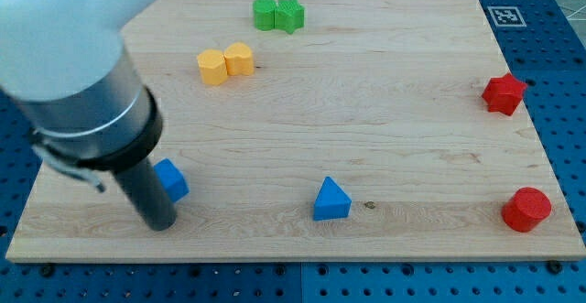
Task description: Push the blue cube a bit up
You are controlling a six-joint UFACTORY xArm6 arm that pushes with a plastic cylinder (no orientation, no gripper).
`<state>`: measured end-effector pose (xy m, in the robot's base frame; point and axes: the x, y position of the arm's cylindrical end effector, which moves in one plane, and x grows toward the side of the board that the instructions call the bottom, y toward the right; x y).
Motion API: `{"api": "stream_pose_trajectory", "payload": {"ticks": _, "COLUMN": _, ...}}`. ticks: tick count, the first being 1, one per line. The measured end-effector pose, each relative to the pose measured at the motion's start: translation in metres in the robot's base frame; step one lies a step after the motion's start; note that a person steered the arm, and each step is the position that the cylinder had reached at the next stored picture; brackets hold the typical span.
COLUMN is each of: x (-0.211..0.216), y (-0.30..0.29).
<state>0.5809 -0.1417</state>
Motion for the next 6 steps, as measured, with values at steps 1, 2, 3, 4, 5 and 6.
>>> {"api": "stream_pose_trajectory", "payload": {"ticks": 1, "x": 0.007, "y": -0.003}}
{"api": "stream_pose_trajectory", "payload": {"ticks": 2, "x": 0.017, "y": -0.047}}
{"api": "stream_pose_trajectory", "payload": {"ticks": 3, "x": 0.003, "y": -0.06}}
{"api": "stream_pose_trajectory", "payload": {"ticks": 4, "x": -0.001, "y": -0.029}}
{"api": "stream_pose_trajectory", "payload": {"ticks": 5, "x": -0.009, "y": 0.006}}
{"api": "stream_pose_trajectory", "payload": {"ticks": 6, "x": -0.026, "y": 0.011}}
